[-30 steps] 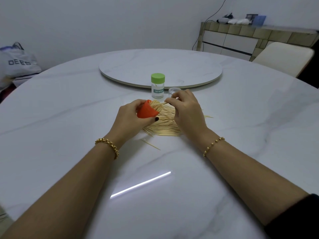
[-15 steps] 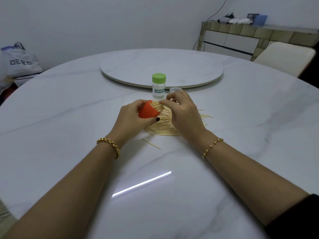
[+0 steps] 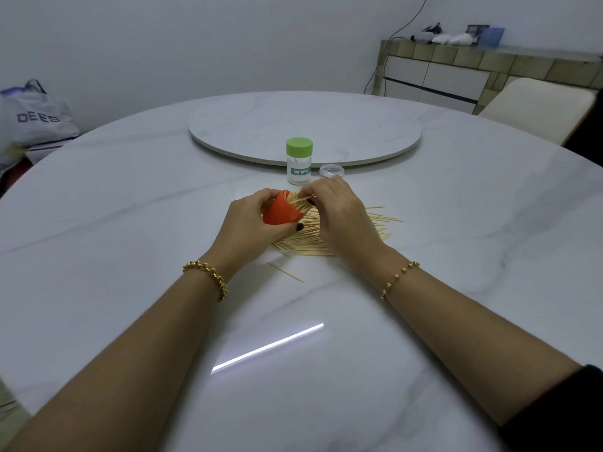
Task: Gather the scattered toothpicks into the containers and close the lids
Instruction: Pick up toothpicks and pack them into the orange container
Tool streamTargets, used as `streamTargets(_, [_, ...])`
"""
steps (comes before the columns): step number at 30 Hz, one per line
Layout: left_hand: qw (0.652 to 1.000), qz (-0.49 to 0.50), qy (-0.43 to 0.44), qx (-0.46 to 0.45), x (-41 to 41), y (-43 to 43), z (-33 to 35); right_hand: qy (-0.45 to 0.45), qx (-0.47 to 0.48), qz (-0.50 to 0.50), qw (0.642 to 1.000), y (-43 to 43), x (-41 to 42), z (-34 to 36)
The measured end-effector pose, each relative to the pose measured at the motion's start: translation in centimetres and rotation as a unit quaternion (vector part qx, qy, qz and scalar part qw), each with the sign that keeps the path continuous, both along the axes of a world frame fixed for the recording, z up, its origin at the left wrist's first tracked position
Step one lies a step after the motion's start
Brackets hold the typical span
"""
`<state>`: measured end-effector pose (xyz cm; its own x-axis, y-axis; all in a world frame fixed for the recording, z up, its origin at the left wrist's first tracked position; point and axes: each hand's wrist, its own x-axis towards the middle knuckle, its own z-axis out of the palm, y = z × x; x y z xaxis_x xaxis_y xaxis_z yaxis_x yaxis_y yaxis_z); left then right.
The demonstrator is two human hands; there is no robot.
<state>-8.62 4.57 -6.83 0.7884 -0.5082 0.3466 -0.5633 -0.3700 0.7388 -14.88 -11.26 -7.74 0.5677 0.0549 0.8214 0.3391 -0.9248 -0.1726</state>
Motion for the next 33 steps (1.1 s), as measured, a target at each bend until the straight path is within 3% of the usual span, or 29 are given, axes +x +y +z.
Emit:
streamTargets(12, [1.0,-0.018,0.004,-0.005,-0.7,-0.3,0.2,0.024,0.039,0.013,0.999,0.5,-0.3,0.1])
streamTargets(22, [1.0,-0.027,0.006,-0.007,-1.3,-0.4,0.5,0.133,0.107,0.092,0.981,1.6,-1.9,0.8])
streamTargets(28, [0.999,-0.024,0.011,-0.021,-1.2,-0.4,0.5,0.096,0.1,0.09,0.986,1.3,-1.7,0.9])
streamTargets(33, [0.999,-0.007,0.02,-0.044,-0.7,0.0,0.6,0.101,0.153,0.043,0.982,0.7,-1.5,0.5])
